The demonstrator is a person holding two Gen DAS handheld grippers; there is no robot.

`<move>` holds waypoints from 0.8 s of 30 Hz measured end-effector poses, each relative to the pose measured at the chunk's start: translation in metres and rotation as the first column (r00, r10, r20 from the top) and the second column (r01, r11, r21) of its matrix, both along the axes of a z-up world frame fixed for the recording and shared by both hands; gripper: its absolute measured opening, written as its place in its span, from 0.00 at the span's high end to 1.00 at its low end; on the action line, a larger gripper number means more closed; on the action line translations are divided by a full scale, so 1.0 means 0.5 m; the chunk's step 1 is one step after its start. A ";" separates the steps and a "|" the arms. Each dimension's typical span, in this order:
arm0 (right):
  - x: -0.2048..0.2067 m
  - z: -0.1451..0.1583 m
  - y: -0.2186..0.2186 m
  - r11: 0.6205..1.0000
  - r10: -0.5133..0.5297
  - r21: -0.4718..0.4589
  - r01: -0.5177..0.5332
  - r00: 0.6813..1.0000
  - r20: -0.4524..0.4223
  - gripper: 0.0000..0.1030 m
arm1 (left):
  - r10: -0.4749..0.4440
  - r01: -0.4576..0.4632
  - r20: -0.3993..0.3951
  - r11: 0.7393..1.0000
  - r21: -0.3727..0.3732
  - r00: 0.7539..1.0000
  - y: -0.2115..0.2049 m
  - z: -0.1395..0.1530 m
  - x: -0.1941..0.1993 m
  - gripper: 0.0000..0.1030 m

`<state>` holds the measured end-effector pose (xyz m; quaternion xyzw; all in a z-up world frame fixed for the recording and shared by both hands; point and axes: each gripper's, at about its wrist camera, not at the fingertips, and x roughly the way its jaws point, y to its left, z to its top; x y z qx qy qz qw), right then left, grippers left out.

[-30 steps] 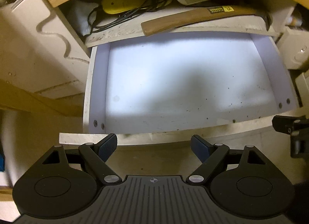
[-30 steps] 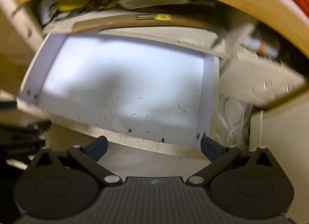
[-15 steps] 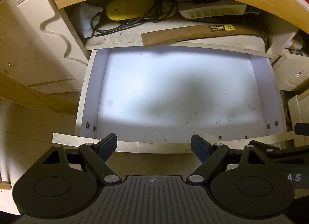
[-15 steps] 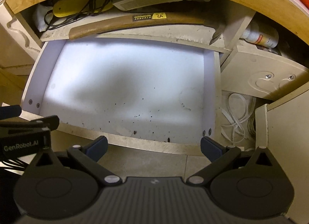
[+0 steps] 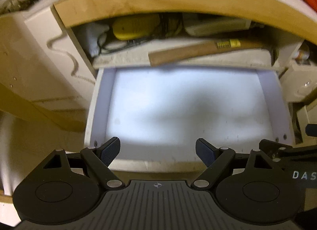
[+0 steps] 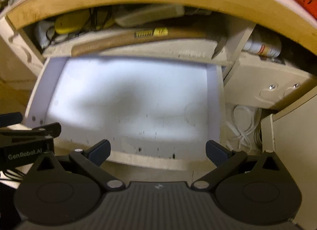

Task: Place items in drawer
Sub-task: 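Open both tools' fingers and raise them away from the drawer, then move the left tool to the white egg-shaped item and grasp it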

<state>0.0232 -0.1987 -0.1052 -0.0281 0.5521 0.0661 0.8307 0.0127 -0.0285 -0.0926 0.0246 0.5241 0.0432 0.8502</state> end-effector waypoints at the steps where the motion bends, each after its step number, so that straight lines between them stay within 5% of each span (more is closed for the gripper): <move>1: 0.000 0.007 -0.002 1.000 -0.005 0.004 0.005 1.000 0.020 0.01 | 0.000 0.000 0.021 1.000 0.001 1.000 0.000 0.007 0.000 0.18; 12: 0.001 0.075 -0.008 1.000 -0.014 0.028 0.008 0.974 0.227 0.01 | -0.021 0.018 0.193 1.000 0.019 0.981 -0.004 0.056 0.008 0.18; 24: -0.021 0.166 -0.014 0.999 -0.012 0.051 -0.015 0.874 0.486 0.01 | -0.067 0.047 0.423 0.997 0.059 0.904 -0.013 0.130 0.001 0.18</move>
